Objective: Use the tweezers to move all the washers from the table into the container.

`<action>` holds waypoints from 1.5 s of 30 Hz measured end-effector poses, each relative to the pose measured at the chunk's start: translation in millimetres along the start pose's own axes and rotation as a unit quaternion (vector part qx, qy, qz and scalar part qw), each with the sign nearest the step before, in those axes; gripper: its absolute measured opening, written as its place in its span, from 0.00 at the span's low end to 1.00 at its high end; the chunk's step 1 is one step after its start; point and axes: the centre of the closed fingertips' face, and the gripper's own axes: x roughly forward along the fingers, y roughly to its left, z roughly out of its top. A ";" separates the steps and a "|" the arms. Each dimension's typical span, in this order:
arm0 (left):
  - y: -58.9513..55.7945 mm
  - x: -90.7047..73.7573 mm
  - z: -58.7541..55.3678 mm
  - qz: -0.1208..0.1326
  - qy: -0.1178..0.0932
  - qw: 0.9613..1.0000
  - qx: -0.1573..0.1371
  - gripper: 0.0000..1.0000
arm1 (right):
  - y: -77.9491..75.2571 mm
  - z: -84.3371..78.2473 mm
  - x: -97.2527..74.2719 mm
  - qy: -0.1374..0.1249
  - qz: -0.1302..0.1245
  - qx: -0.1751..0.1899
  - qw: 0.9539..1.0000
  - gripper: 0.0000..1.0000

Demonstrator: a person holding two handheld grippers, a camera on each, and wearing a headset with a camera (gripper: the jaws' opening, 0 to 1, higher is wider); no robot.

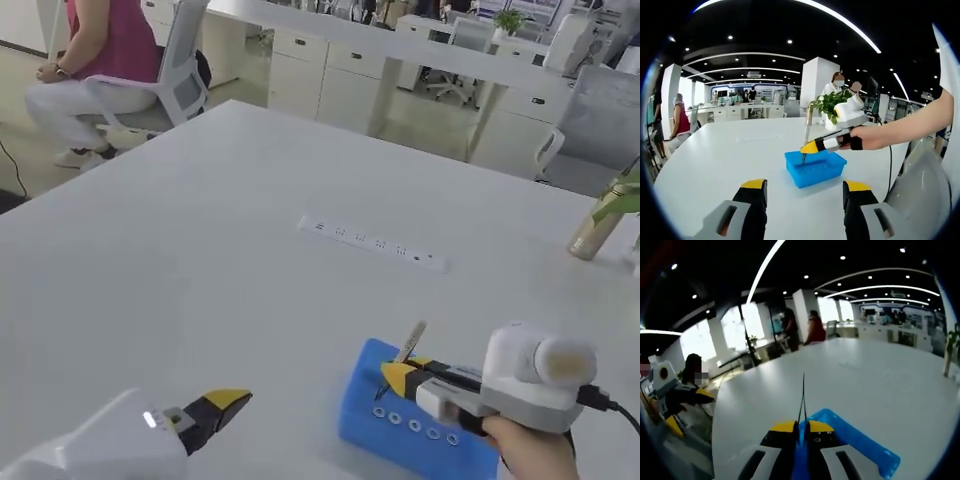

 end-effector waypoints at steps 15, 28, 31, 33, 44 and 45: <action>-34.1 2.9 5.2 -0.093 0.018 0.995 0.039 0.35 | 70.0 -39.7 -75.2 0.055 0.119 -0.118 0.984 0.03; -89.0 19.0 0.3 -0.261 0.094 0.952 0.127 0.09 | 102.5 -111.7 -85.9 0.181 0.185 -0.258 0.931 0.03; -100.4 20.2 -7.5 -0.299 0.124 0.934 0.152 0.07 | 103.1 -114.4 -85.4 0.181 0.189 -0.259 0.930 0.03; -101.2 22.2 -9.8 -0.305 0.133 0.928 0.170 0.07 | 102.4 -116.2 -87.1 0.191 0.188 -0.274 0.924 0.03; -112.7 31.6 -16.0 -0.333 0.159 0.906 0.205 0.00 | 96.7 -123.6 -88.0 0.215 0.182 -0.305 0.910 0.03; -110.6 30.9 -20.5 -0.332 0.172 0.902 0.218 0.00 | 95.5 -125.4 -88.1 0.218 0.180 -0.305 0.909 0.04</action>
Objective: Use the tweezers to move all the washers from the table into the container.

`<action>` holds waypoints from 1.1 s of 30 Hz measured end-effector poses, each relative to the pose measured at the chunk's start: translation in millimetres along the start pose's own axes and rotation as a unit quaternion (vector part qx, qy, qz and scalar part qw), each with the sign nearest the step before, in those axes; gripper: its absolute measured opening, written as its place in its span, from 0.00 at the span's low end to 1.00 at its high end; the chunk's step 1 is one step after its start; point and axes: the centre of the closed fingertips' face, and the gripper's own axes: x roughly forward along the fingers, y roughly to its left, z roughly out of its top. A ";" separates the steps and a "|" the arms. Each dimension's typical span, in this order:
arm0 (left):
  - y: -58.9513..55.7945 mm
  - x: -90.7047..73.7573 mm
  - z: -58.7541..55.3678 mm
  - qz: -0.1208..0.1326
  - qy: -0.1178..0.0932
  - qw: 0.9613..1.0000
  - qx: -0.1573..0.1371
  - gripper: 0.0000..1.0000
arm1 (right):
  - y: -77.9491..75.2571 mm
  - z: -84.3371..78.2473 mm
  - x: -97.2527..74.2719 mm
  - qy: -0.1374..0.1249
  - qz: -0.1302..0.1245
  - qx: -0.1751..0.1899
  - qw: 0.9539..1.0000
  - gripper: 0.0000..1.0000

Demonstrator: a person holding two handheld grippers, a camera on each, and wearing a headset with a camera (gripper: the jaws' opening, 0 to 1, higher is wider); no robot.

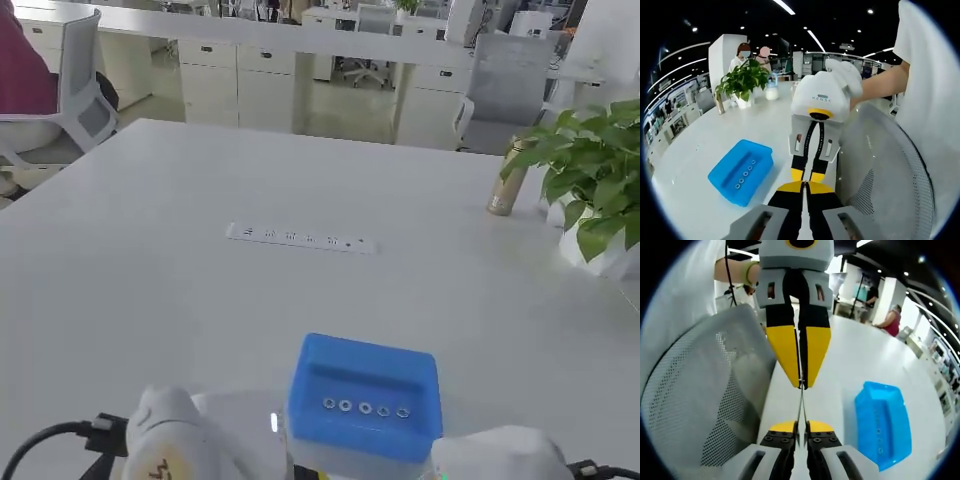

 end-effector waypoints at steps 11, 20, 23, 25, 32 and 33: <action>8.1 16.2 -36.9 -0.006 0.074 0.997 0.027 0.00 | -2.6 -19.3 9.7 0.028 -0.014 0.019 0.999 0.05; 11.9 16.9 -52.5 -0.021 0.106 0.994 0.018 0.00 | -4.8 -21.1 0.0 -0.004 -0.041 0.076 0.996 0.17; 16.0 18.6 -62.6 -0.026 0.139 0.990 0.002 0.00 | -4.2 -26.9 -17.0 -0.021 -0.062 0.108 0.992 0.20; 16.2 19.9 -66.2 -0.032 0.158 0.987 0.001 0.00 | -4.6 -39.3 -28.8 -0.018 -0.080 0.143 0.986 0.22; 20.7 30.0 -90.2 -0.046 0.256 0.964 0.055 0.00 | -20.5 -60.6 -75.5 -0.049 -0.165 0.245 0.954 0.25; 22.1 31.1 -92.0 -0.045 0.264 0.962 0.059 0.00 | -22.5 -62.4 -77.9 -0.049 -0.172 0.251 0.951 0.25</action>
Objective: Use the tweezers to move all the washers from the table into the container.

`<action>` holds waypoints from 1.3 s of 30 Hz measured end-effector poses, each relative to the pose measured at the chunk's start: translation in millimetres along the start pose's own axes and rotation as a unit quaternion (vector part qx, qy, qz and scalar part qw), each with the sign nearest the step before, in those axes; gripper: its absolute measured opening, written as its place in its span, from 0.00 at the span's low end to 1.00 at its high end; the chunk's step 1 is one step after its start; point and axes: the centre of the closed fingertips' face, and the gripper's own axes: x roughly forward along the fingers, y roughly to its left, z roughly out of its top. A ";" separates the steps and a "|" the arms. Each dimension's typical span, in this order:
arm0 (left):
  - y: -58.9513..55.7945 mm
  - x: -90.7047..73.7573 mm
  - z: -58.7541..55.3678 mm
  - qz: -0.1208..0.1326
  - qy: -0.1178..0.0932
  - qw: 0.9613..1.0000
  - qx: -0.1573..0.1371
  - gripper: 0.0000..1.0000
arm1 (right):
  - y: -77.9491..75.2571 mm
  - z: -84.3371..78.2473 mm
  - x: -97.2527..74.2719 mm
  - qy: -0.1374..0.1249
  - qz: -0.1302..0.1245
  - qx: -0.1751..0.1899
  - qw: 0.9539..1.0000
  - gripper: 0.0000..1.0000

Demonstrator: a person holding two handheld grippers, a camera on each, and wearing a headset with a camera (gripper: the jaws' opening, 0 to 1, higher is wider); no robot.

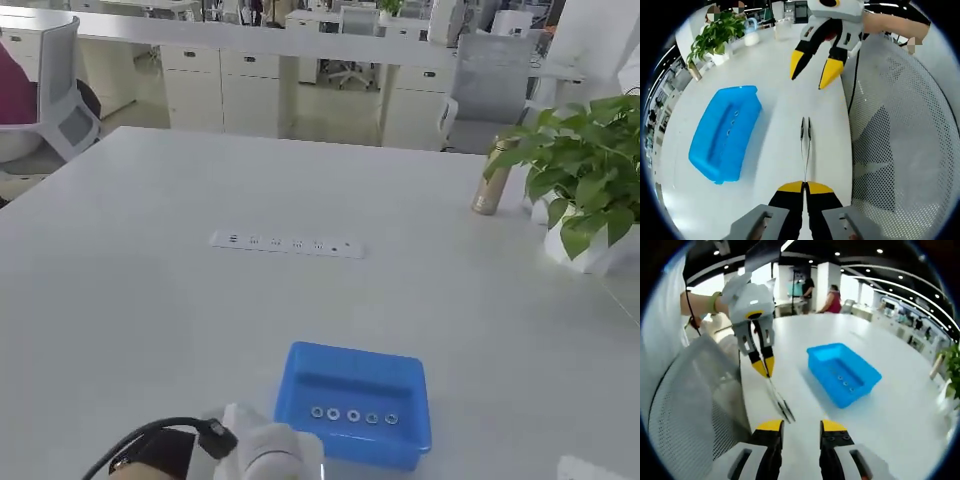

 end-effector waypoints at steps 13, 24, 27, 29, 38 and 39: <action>-2.7 13.8 -13.6 -0.018 0.086 0.996 0.012 0.00 | -13.9 -0.5 -12.5 -0.031 -0.062 0.083 0.994 0.28; -2.0 9.8 -18.1 -0.019 0.078 0.997 -0.004 0.00 | -14.4 2.8 -24.1 -0.055 -0.076 0.101 0.990 0.31; -3.6 6.3 -24.3 -0.016 0.061 0.997 -0.052 0.07 | -16.6 7.1 -29.8 -0.075 -0.080 0.113 0.987 0.33; -3.2 2.3 -28.8 -0.007 0.044 0.996 -0.078 0.11 | -17.0 12.2 -35.3 -0.094 -0.084 0.123 0.984 0.36; -2.1 -59.9 -29.5 0.097 -0.168 0.944 -0.268 0.41 | -31.6 57.5 -74.9 -0.217 -0.136 0.101 0.961 0.63; 0.5 -71.9 -30.5 0.122 -0.197 0.930 -0.285 0.45 | -33.0 61.9 -79.3 -0.227 -0.143 0.097 0.958 0.70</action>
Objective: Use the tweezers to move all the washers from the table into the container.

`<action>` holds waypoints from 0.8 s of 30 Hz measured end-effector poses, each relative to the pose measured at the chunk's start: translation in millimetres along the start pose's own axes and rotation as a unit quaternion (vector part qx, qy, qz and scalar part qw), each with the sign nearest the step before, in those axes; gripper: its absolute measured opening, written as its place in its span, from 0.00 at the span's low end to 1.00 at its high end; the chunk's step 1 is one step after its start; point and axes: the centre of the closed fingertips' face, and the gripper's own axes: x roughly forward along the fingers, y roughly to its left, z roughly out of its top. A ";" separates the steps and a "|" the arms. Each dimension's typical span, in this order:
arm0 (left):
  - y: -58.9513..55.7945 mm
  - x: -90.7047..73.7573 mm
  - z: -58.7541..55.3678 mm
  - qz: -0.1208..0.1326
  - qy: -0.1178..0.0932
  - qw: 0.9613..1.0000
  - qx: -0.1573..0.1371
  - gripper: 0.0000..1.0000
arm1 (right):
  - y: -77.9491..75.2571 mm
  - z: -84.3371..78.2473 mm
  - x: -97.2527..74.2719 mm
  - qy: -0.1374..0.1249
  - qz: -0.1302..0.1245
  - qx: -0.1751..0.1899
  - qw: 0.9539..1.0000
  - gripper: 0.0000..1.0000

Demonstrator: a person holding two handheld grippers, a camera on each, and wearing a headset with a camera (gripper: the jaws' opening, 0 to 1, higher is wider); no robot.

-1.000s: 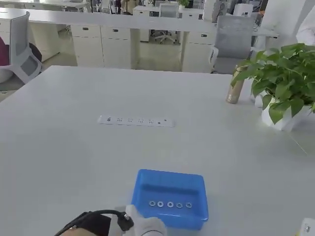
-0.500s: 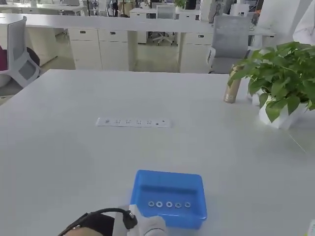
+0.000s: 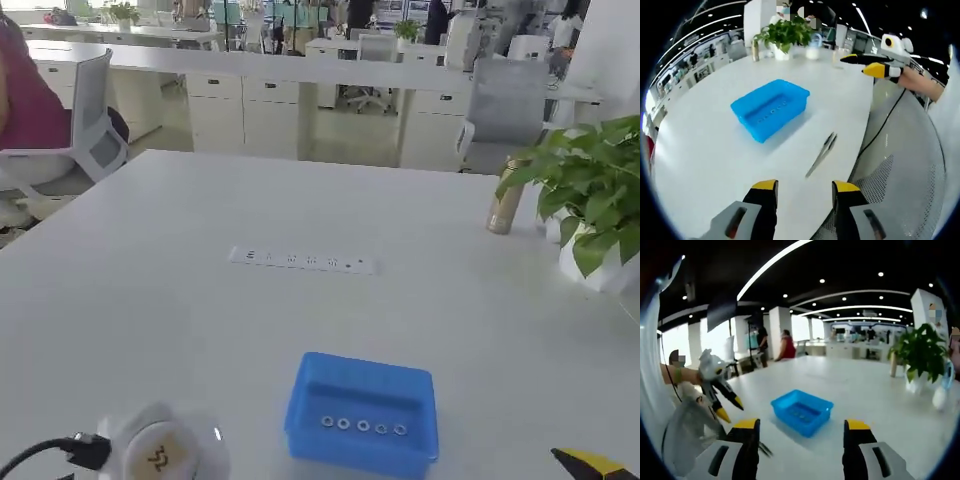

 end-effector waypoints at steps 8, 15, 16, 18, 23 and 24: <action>23.0 -66.0 55.7 0.120 -0.259 0.954 -0.087 0.63 | -11.2 41.3 -10.8 -0.073 -0.023 0.008 0.997 0.95; 33.2 -90.1 72.1 0.188 -0.327 0.921 -0.096 0.76 | -14.5 47.5 -8.9 -0.080 -0.039 -0.005 0.996 0.99; 33.6 -89.8 72.7 0.186 -0.329 0.920 -0.100 0.78 | -14.6 46.9 -9.4 -0.079 -0.043 -0.012 0.996 0.99; 38.1 -92.0 72.6 0.200 -0.335 0.915 -0.103 0.81 | -13.0 45.3 -10.4 -0.076 -0.044 -0.017 0.996 0.99; 47.1 -98.4 78.8 0.211 -0.370 0.895 -0.132 0.98 | -12.3 48.4 -14.7 -0.080 -0.059 -0.016 0.995 0.99; 48.1 -99.2 80.0 0.210 -0.375 0.892 -0.137 0.98 | -13.0 50.0 -15.7 -0.082 -0.064 -0.016 0.994 0.99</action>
